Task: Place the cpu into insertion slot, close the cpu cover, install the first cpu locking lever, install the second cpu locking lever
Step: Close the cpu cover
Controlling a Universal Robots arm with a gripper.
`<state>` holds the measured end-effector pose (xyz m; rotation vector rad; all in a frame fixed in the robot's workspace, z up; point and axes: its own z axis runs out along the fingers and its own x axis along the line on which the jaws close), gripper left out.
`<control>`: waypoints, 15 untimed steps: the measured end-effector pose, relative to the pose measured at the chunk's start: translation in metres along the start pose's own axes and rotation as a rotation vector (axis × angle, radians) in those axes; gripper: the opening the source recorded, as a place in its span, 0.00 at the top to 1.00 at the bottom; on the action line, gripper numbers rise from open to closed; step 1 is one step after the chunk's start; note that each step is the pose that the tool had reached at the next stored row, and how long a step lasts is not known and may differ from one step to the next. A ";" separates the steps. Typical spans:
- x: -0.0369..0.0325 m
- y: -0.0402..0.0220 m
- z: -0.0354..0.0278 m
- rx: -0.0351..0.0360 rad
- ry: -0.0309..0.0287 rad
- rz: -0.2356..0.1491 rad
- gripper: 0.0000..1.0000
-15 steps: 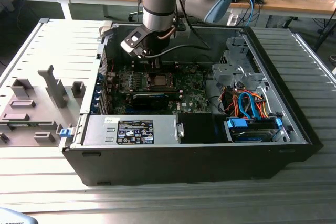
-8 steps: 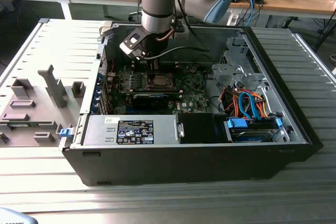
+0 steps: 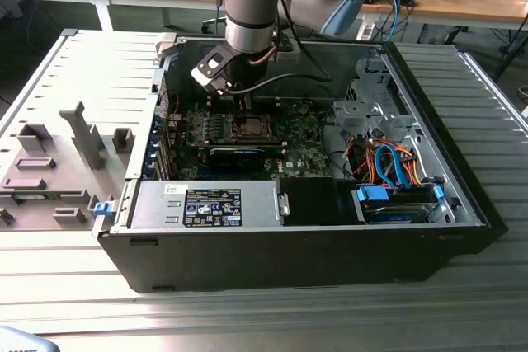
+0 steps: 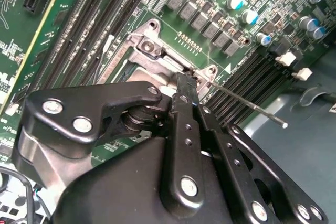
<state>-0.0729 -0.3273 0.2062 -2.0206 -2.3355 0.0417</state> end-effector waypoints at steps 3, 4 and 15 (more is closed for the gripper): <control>-0.0005 0.0031 0.0001 0.0001 -0.0001 0.000 0.89; -0.0007 0.0049 0.0000 0.0002 -0.0002 0.000 0.89; -0.0021 0.0150 -0.0034 0.0003 -0.0004 0.000 0.89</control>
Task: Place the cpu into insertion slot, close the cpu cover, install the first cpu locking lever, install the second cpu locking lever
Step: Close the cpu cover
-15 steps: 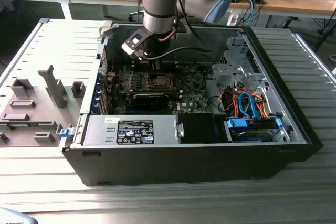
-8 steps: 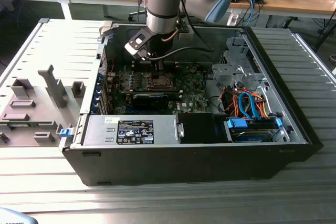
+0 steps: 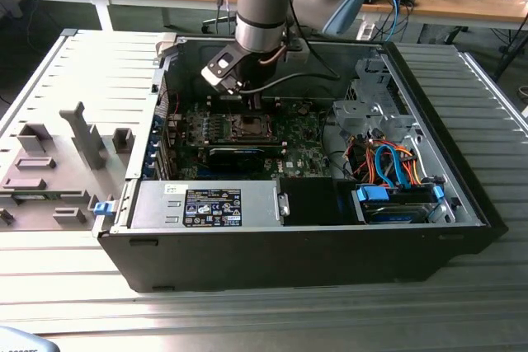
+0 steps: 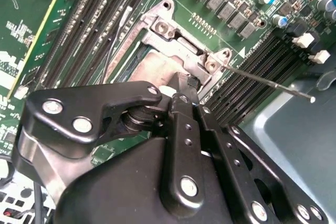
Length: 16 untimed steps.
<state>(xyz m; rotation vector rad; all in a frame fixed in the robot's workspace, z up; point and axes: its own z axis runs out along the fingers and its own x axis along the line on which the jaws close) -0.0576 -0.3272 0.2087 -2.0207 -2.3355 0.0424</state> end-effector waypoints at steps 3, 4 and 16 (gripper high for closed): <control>-0.0001 0.0008 -0.0029 0.0001 0.0000 0.000 0.89; -0.0001 0.0009 -0.0049 0.0001 0.0000 0.000 0.89; 0.0002 0.0003 -0.0231 0.0002 -0.0002 0.000 0.89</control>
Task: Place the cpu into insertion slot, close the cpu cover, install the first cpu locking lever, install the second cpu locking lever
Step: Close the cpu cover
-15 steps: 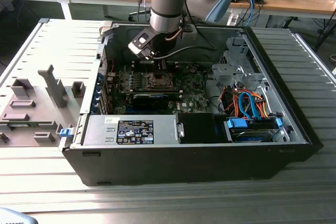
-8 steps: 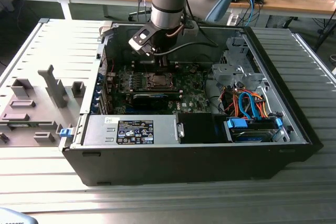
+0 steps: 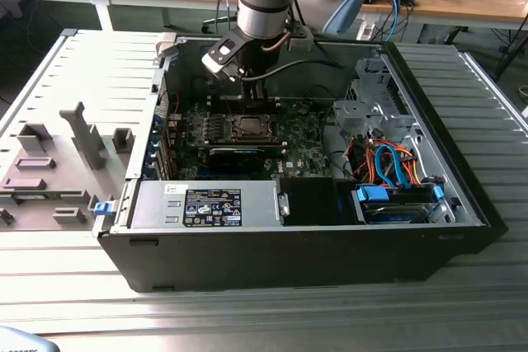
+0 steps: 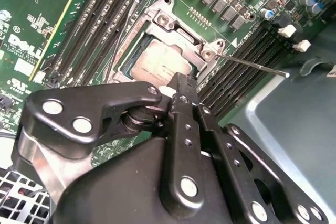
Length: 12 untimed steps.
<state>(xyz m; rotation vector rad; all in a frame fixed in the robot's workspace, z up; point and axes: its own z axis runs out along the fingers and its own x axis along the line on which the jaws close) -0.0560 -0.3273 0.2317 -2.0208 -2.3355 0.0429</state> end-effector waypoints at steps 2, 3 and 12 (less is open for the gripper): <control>0.0001 -0.0002 -0.0044 -0.0001 0.0001 0.000 0.89; 0.0001 -0.0003 -0.0055 -0.0001 0.0002 0.000 0.89; 0.0006 -0.0013 -0.0274 -0.0001 0.0001 0.000 0.89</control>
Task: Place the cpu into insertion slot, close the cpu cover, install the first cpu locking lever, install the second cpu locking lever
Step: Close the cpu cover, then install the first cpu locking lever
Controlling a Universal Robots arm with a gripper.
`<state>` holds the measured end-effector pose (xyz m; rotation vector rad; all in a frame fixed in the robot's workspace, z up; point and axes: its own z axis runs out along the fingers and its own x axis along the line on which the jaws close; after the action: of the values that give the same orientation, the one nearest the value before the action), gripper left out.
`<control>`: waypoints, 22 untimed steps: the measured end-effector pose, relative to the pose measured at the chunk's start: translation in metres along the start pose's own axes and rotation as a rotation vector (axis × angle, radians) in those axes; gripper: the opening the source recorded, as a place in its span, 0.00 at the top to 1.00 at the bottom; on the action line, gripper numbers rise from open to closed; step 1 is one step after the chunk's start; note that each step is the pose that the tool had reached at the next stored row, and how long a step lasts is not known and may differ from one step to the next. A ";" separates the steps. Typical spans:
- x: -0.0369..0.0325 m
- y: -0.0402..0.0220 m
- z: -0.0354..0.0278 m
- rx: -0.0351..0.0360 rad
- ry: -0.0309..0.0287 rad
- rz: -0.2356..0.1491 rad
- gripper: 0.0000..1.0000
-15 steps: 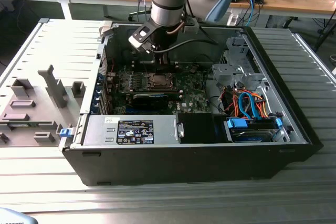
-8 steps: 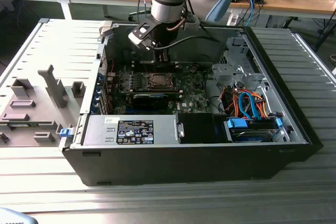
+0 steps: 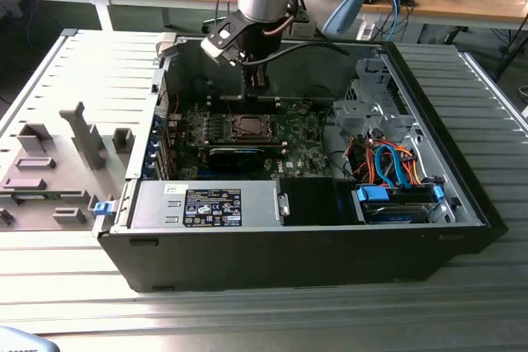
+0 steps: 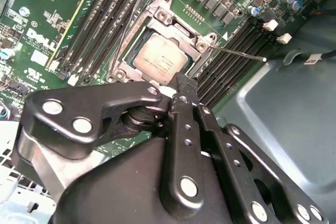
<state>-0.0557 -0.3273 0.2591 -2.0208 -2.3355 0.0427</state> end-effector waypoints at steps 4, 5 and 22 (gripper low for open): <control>0.0002 -0.0005 -0.0084 0.0000 0.0000 0.000 0.89; 0.0002 -0.0006 -0.0099 0.0001 0.0000 0.000 0.89; 0.0003 -0.0007 -0.0127 0.0005 -0.0010 -0.019 0.89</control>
<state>-0.0557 -0.3273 0.2718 -1.9988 -2.3546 0.0435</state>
